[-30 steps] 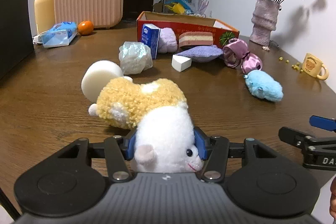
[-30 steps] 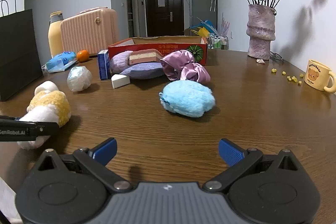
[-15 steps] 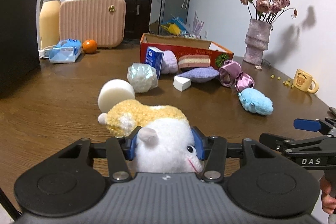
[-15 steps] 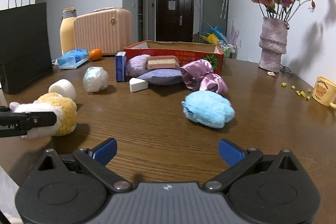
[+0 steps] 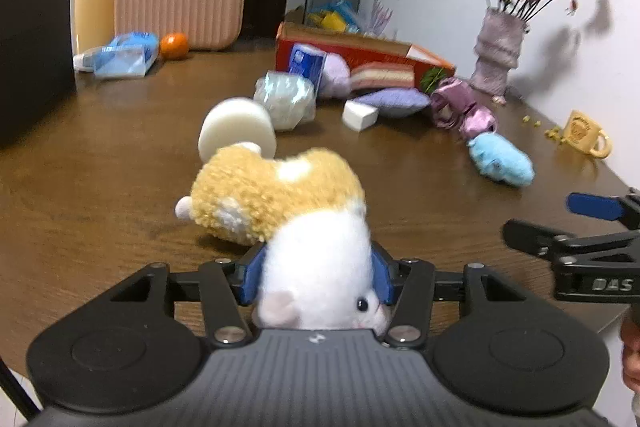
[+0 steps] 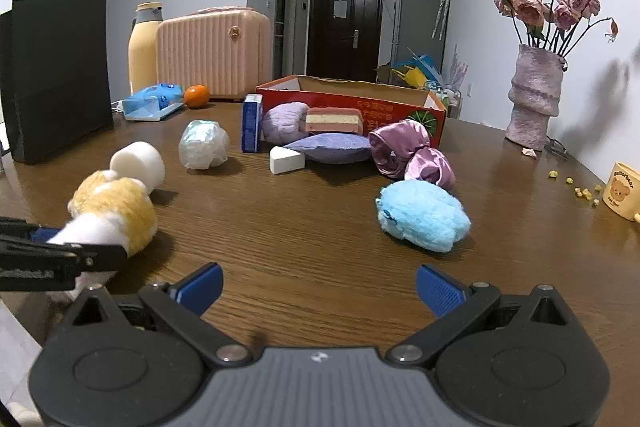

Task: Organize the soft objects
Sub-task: 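Lift the plush sheep with the left gripper while the right gripper grasps the white foam cylinder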

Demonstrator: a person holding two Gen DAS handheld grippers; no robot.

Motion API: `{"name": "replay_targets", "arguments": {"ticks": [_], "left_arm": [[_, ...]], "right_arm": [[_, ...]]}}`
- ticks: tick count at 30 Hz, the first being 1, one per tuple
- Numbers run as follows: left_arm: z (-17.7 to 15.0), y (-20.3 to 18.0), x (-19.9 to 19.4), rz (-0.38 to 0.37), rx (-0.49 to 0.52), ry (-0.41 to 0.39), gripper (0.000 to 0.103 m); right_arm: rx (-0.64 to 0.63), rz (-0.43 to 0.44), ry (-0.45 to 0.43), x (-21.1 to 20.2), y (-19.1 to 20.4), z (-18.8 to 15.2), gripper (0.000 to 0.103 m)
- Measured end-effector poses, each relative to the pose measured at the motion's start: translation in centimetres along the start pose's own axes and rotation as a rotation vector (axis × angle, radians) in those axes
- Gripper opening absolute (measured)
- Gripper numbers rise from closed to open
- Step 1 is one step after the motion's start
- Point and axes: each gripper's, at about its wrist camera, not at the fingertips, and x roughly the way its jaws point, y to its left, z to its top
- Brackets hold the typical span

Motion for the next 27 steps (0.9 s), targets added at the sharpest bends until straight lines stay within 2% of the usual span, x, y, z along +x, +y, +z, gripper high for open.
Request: {"name": "replay_targets", "arguments": {"ticks": [2, 4, 5, 15, 27], "left_arm": [[0.0, 0.2, 0.5, 0.000, -0.015, 0.012, 0.067], [0.0, 0.3, 0.7, 0.011, -0.018, 0.001, 0.060], [0.0, 0.3, 0.8, 0.010, -0.018, -0.003, 0.051], [-0.1, 2.3, -1.4, -0.005, -0.039, -0.101, 0.050], [0.9, 6.8, -2.6, 0.055, -0.077, -0.161, 0.050]], "right_arm": [[0.003, -0.006, 0.002, 0.0, -0.1, 0.0, 0.103], [0.003, -0.009, 0.007, 0.1, -0.2, 0.0, 0.103], [0.002, -0.010, 0.009, 0.2, -0.2, 0.0, 0.103], [-0.041, 0.025, 0.014, 1.6, 1.8, 1.2, 0.103], [-0.106, 0.098, 0.033, 4.4, 6.6, 3.2, 0.103]]}}
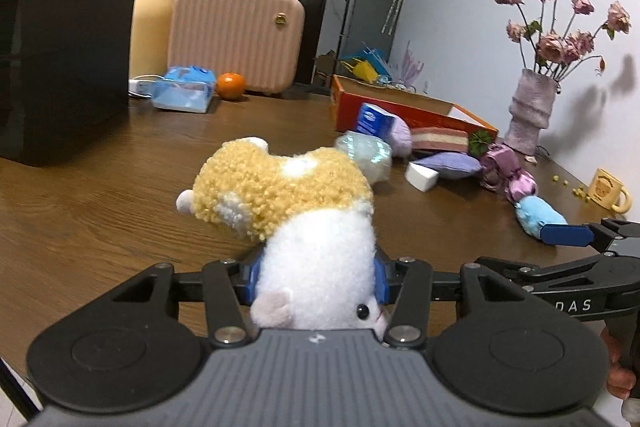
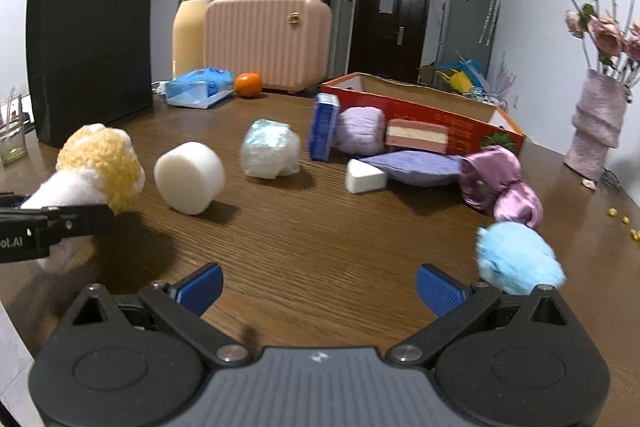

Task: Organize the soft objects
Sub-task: 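Lift the plush sheep with the left gripper while the right gripper grasps the white foam cylinder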

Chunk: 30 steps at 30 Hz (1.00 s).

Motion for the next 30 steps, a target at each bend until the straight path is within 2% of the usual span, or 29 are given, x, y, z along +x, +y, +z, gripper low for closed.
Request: {"name": "replay_targets", "arguments": {"ticks": [21, 27, 30], "left_arm": [[2.4, 6.3, 1.9, 0.016, 0.002, -0.025, 0.050], [3.0, 7.6, 2.5, 0.030, -0.012, -0.021, 0.050], [3.1, 8.0, 3.1, 0.037, -0.018, -0.006, 0.050]], "right_arm": [[-0.032, 0.056, 0.035, 6.6, 6.2, 5.0, 0.103], [-0.052, 0.074, 0.045, 8.4, 7.7, 6.0, 0.102], [-0.052, 0.084, 0.057, 9.4, 8.0, 6.3, 0.097]]}}
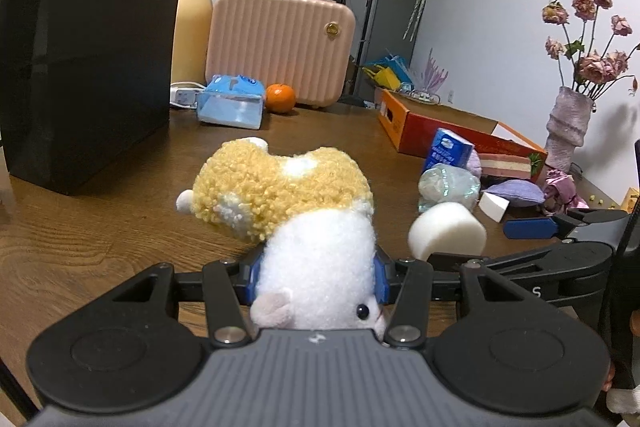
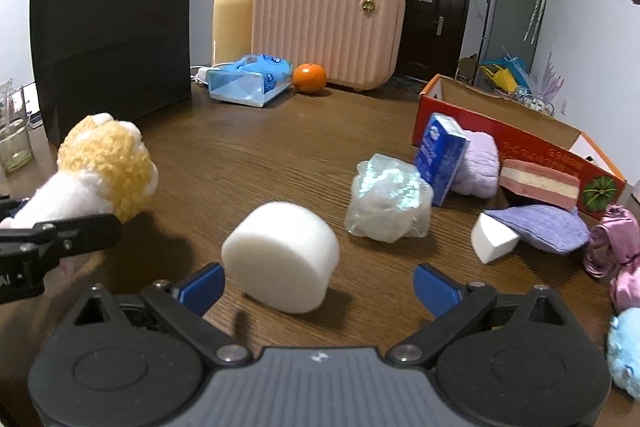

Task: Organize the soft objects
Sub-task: 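Lift the plush sheep with the left gripper while the right gripper grasps the white foam cylinder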

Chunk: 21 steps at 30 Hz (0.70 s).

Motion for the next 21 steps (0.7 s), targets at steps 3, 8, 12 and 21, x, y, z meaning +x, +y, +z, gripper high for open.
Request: {"name": "replay_targets", "arguments": {"ticks": [3, 8, 12, 21], "left_arm": [[0.2, 0.3, 0.5, 0.004, -0.002, 0.009, 0.050], [0.5, 0.3, 1.0, 0.003, -0.001, 0.020, 0.050], [0.6, 0.2, 1.4, 0.005, 0.001, 0.029, 0.050], [1.1, -0.7, 1.9, 0.006, 0.016, 0.036, 0.050]], "right_arm": [[-0.002, 0.006, 0.007, 0.8, 0.2, 0.3, 0.095], [-0.009, 0.024, -0.001, 1.6, 0.2, 0.9, 0.083], [0.002, 0.060, 0.017, 2.4, -0.2, 1.2, 0.030], [0.007, 0.067, -0.011, 2.2, -0.8, 1.2, 0.029]]}}
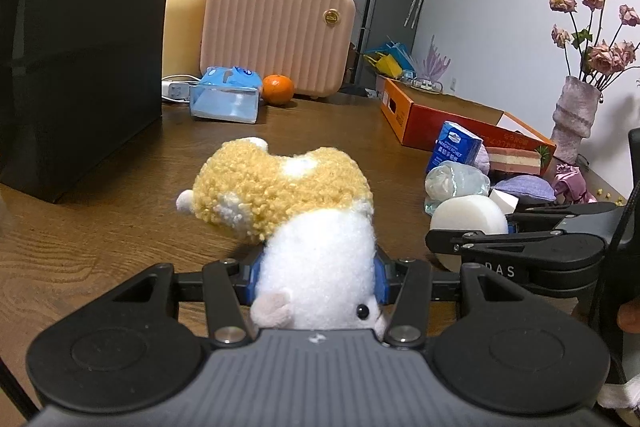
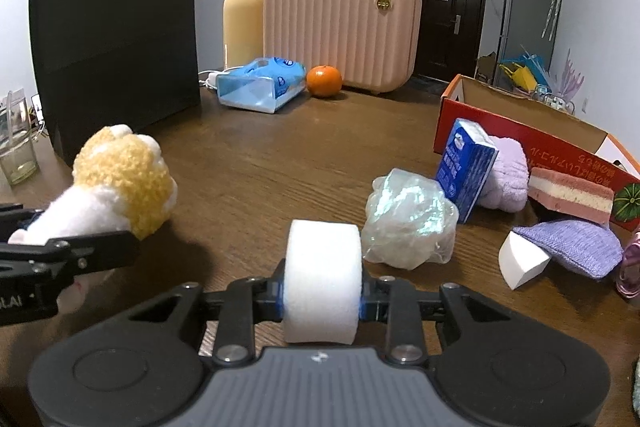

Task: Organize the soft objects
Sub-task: 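Lift the plush sheep with the left gripper while the right gripper grasps the white foam cylinder, then carry the sheep and foam cylinder in both grippers over the cardboard box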

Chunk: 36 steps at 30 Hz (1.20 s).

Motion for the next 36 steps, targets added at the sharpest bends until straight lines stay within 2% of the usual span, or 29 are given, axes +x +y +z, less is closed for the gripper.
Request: {"name": "replay_targets", "arguments": {"ticks": [21, 36], "left_arm": [[2.2, -4.7, 1.3, -0.028, 0.061, -0.016, 0.050], [4.8, -9.4, 2.7, -0.059, 0.116, -0.058, 0.050]], "right_arm": [[0.043, -0.039, -0.075, -2.6, -4.7, 0.4, 0.029], [0.071, -0.109, -0.149, -5.3, -10.3, 1.2, 0.029]]}}
